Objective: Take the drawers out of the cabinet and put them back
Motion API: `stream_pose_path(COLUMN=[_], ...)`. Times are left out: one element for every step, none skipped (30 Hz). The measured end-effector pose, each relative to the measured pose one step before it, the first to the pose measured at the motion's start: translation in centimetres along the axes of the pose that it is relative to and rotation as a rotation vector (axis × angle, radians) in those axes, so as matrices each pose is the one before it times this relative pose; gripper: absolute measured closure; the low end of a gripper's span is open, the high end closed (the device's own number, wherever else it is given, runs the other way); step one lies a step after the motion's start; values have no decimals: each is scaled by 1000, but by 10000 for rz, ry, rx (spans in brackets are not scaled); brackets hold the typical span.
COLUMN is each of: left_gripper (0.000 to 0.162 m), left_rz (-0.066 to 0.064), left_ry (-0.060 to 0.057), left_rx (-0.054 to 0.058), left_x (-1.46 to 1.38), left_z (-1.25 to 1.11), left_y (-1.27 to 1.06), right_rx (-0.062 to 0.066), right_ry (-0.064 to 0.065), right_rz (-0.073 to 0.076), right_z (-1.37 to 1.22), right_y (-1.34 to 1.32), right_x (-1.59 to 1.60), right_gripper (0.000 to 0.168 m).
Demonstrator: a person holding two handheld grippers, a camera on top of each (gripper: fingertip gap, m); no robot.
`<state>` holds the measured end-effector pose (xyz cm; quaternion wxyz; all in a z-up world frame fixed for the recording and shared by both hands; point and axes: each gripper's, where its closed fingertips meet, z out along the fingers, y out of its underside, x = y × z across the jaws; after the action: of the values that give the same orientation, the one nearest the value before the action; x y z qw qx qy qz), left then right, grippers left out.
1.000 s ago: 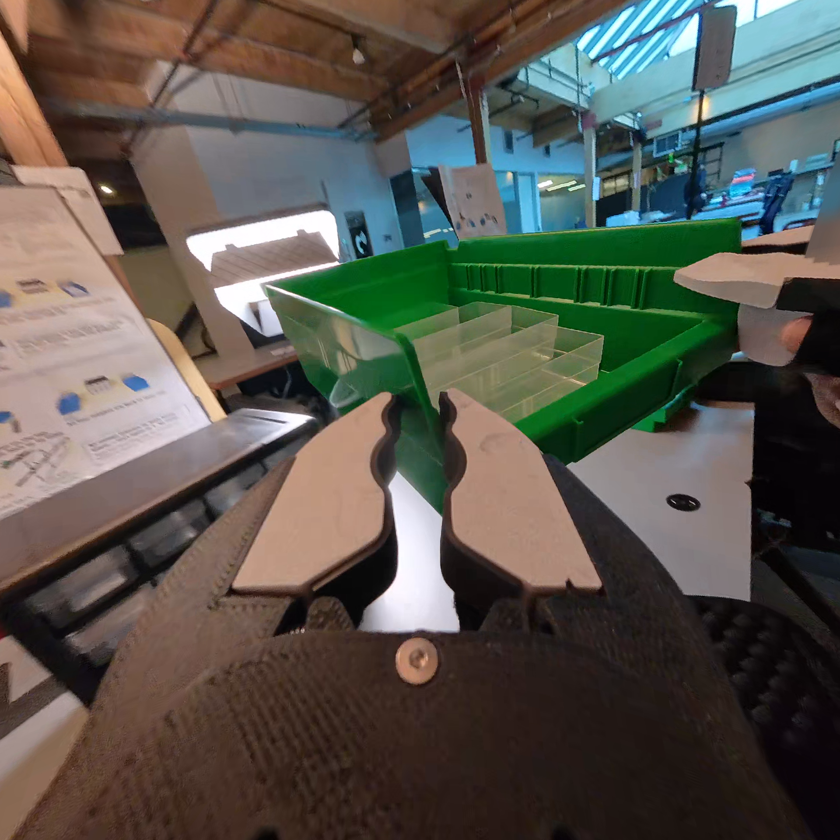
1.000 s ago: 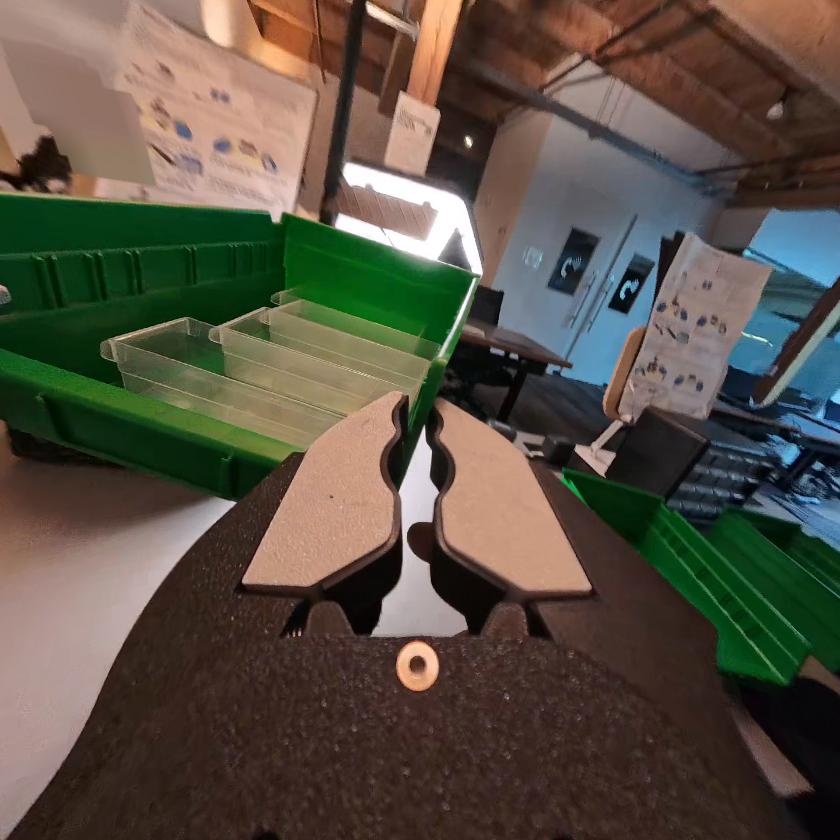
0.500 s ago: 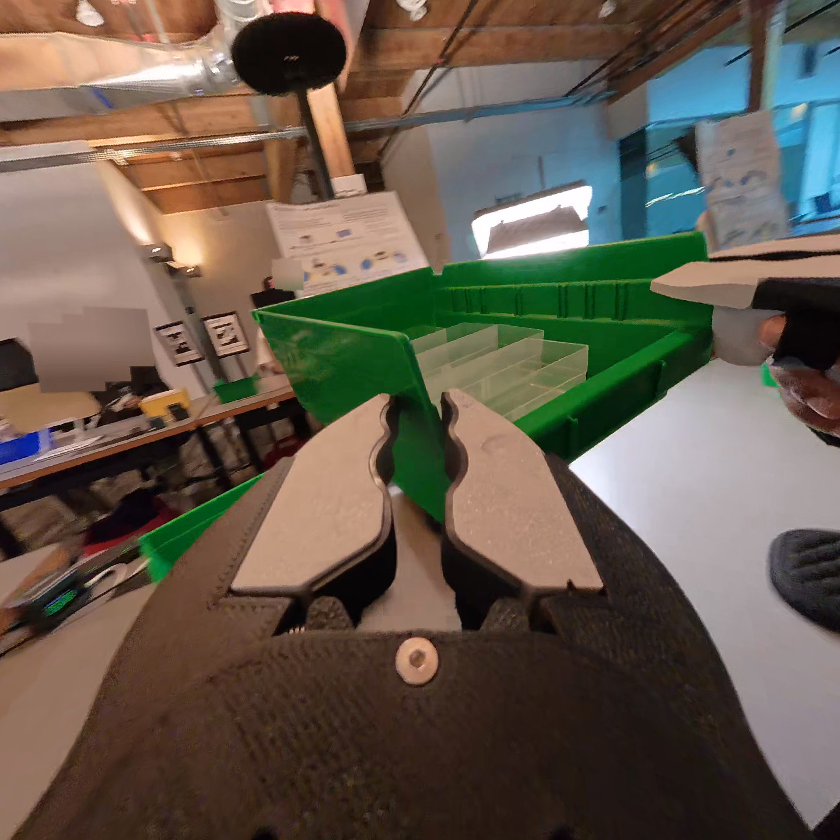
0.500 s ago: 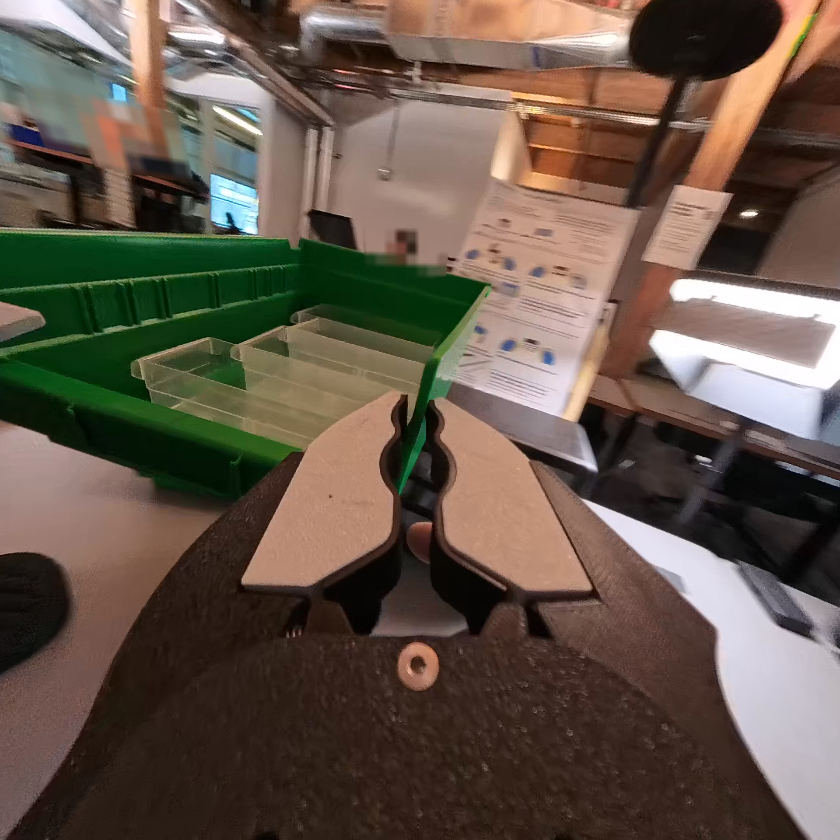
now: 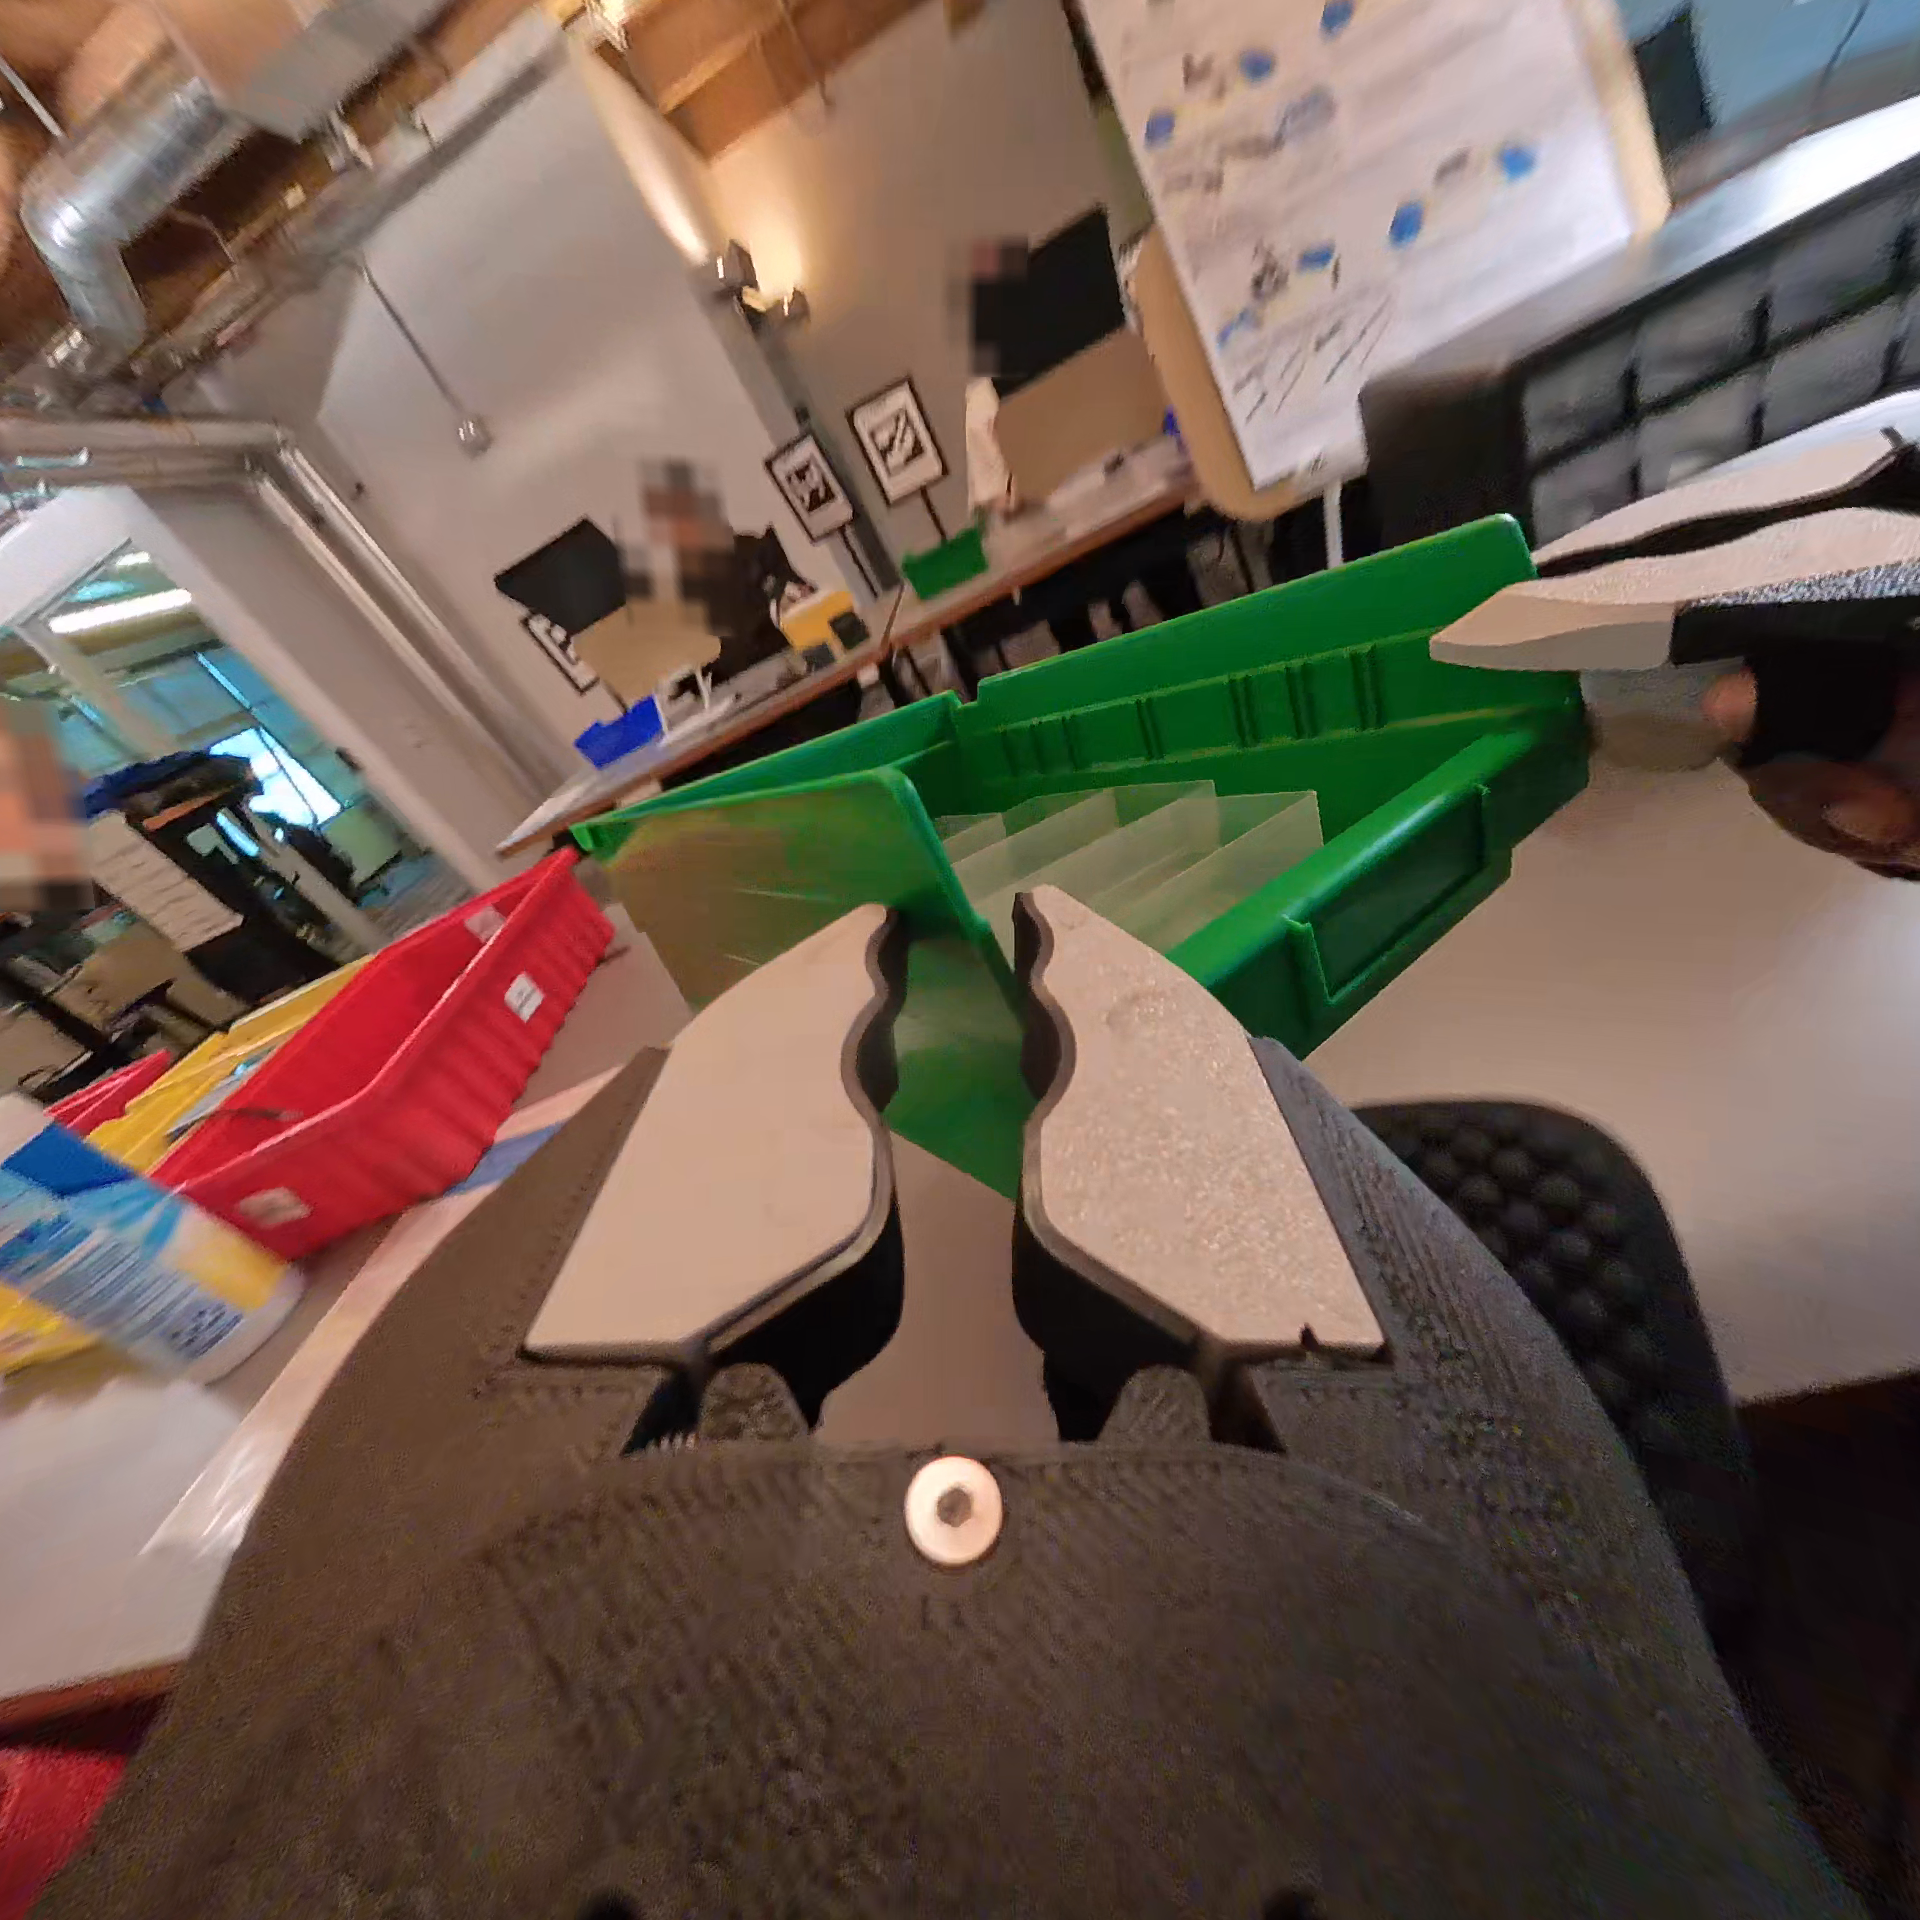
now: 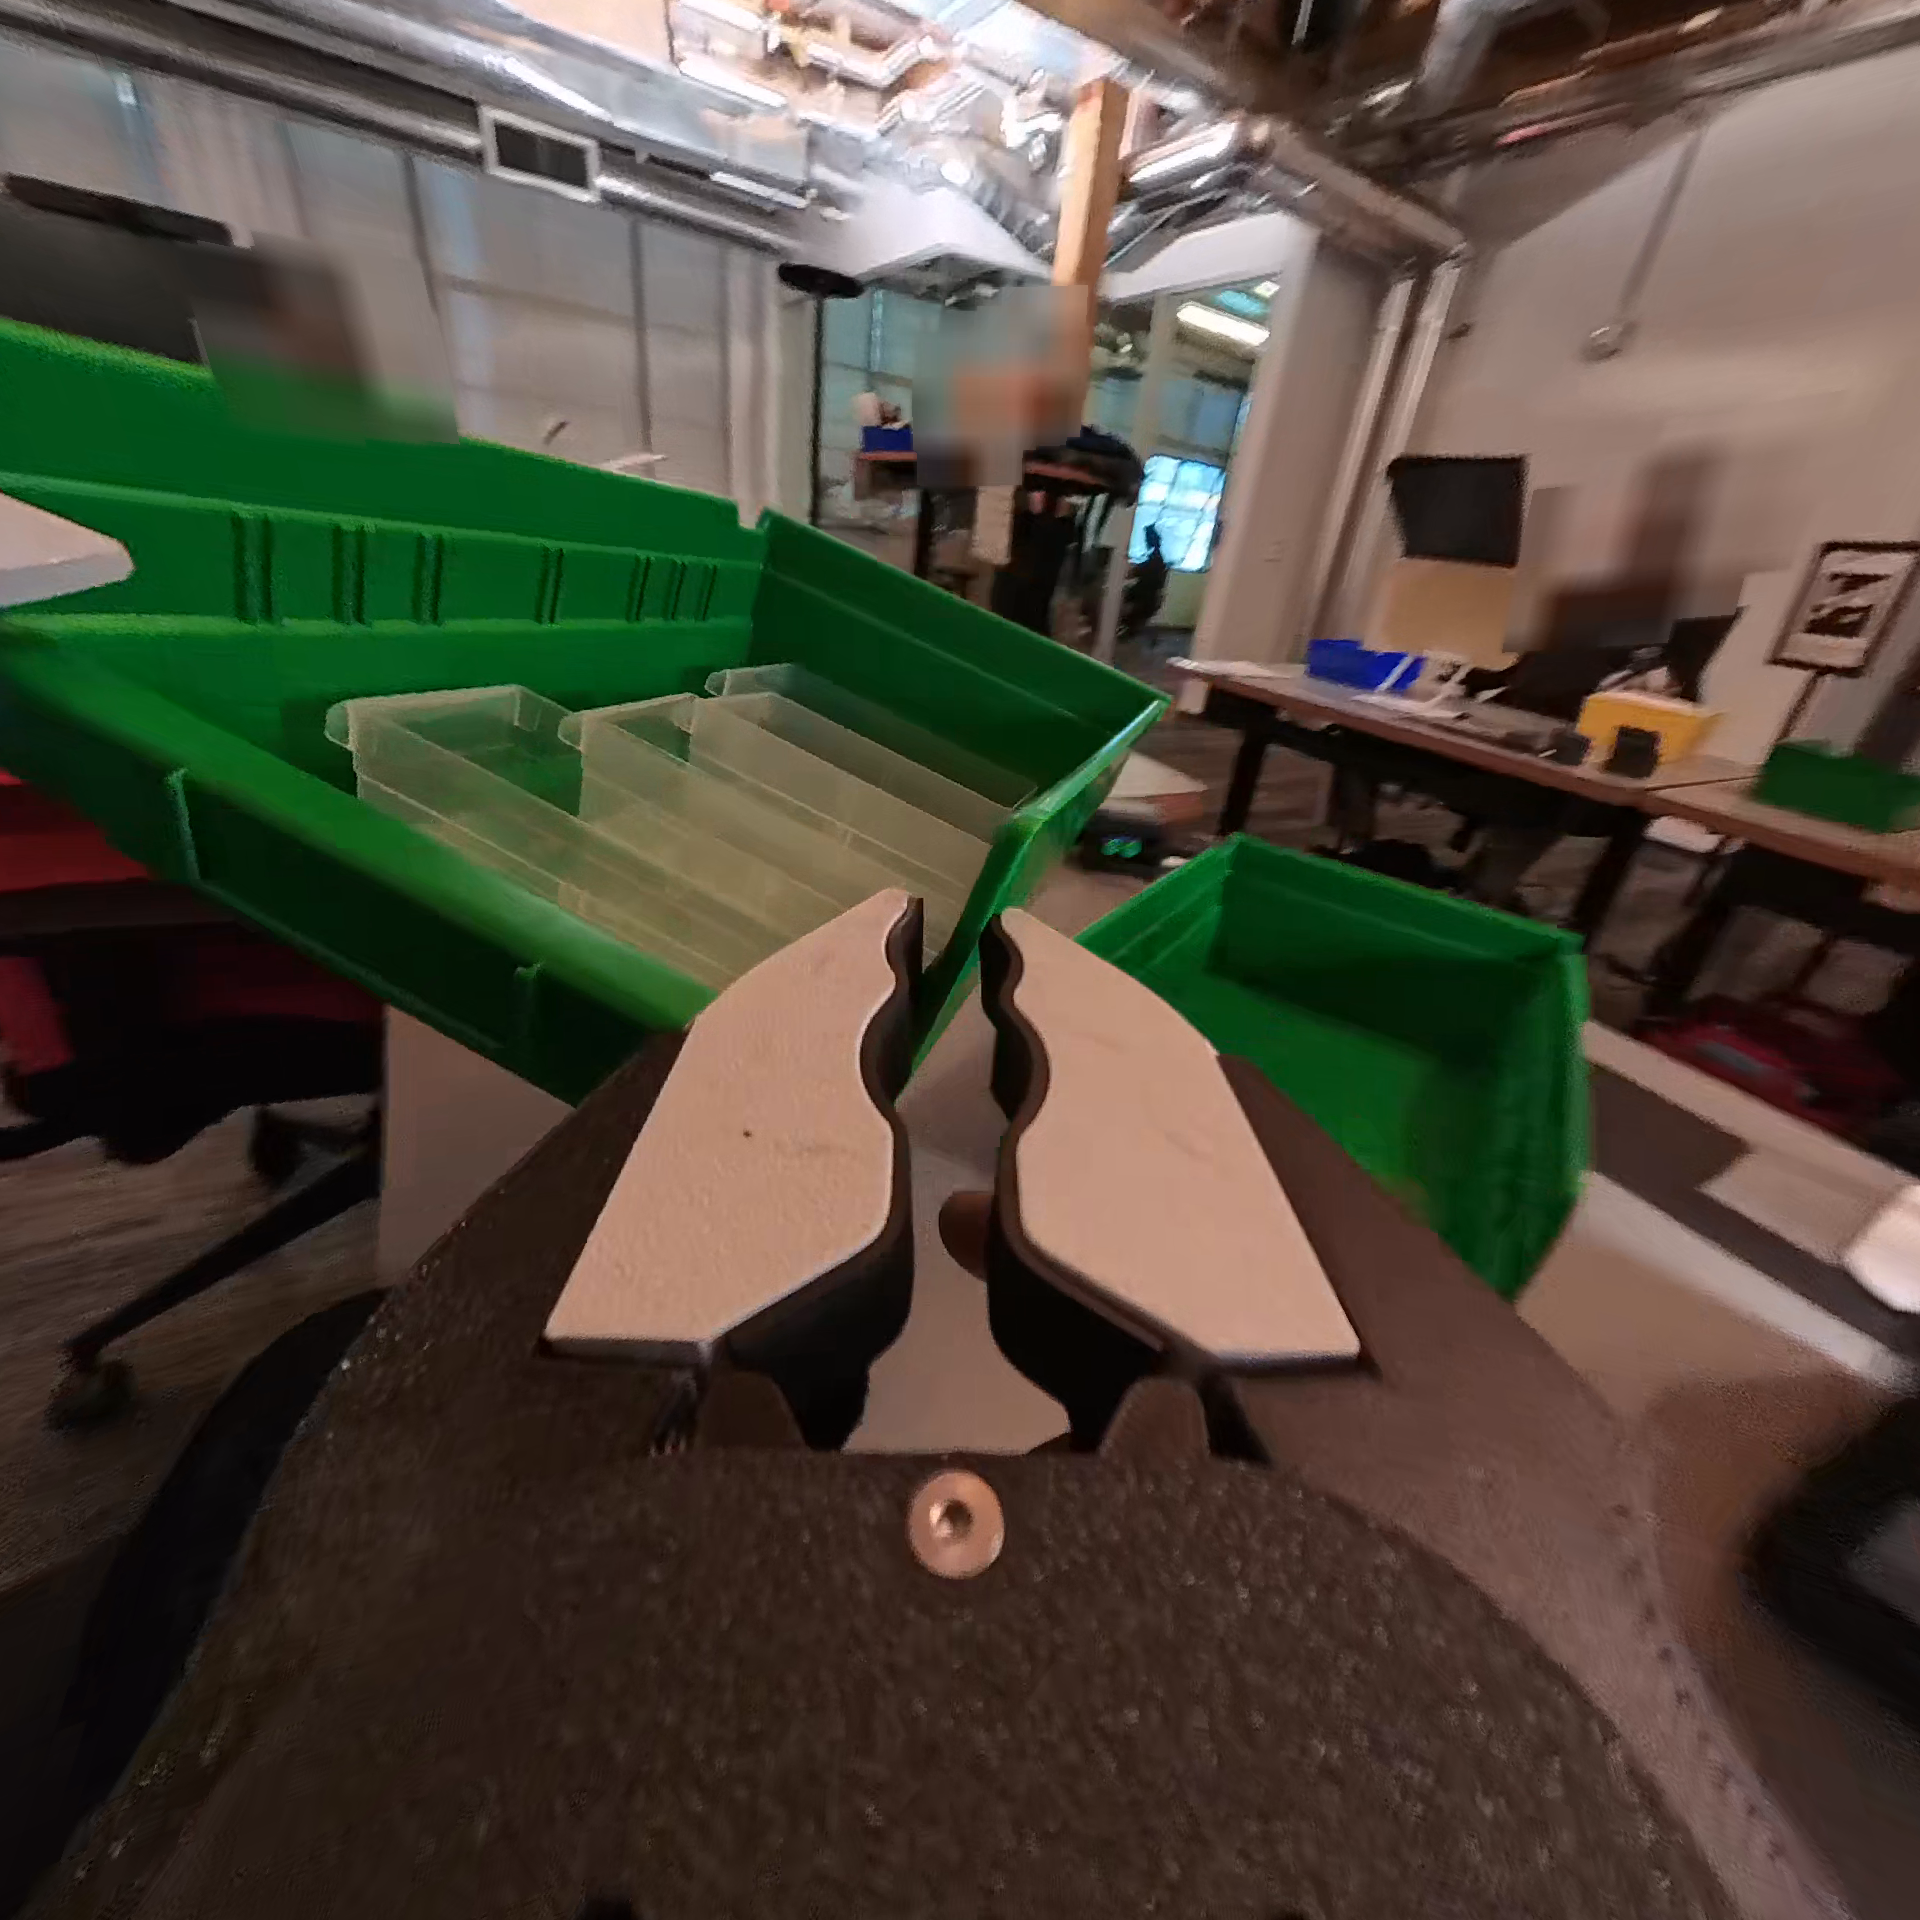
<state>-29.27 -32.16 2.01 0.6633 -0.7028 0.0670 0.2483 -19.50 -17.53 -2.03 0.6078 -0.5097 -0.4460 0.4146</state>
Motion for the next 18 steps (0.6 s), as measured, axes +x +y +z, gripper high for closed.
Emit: stream_pose_path(left_gripper=[143,143,143,143,143,143,142,142,143,144,145,146,146,146,147,147,147,147], left_rz=[114,41,40,49,3,-68,-34,70,77,11,-4,12,-46,-116,-95,-31,-23,-47], left_ry=[-19,-14,-23,45,116,115,112,84,-10,-62,0,18,-20,21,97,95,63,95], left_rx=[-380,-350,-342,-378,-392,-392,-379,-221,-114,-247,-420,-440,-321,-201,-175,-190,-144,-96], left_x=[-330,-279,-202,-32,92,92,114,142,22,-124,-135,-144,-212,-108,52,106,89,143], left_z=[-389,-266,-120,34,192,338,402,327,295,427,490,469,468,531,547,504,489,466], left_y=[785,768,773,821,896,921,907,650,405,519,812,918,789,529,425,440,339,240], right_rx=[-177,-197,-212,-248,-284,-229,-100,74,-80,-141,-216,-291,-307,-549,-967,-1289,-1165,-886], right_ry=[-318,-325,-259,-159,-112,-138,-89,20,-99,-342,-637,-1243,-1742,-2021,-1746,-915,363,1301], right_rz=[227,173,82,22,40,77,46,-162,-255,-228,-257,-360,-102,339,641,425,-157,-412], right_z=[571,488,394,286,214,157,62,-50,-76,-139,-199,-442,-789,-1114,-1238,-1153,-866,-646], right_y=[909,977,988,983,996,895,655,258,239,233,349,507,528,755,1300,1918,2009,1732], right_x=[-816,-723,-609,-436,-276,-219,-103,67,-22,-238,-469,-1043,-1522,-1813,-1523,-565,1132,2703], right_gripper=[158,158,157,157,157,156,155,154,153,151,147,143,138,130,121,119,115,113])
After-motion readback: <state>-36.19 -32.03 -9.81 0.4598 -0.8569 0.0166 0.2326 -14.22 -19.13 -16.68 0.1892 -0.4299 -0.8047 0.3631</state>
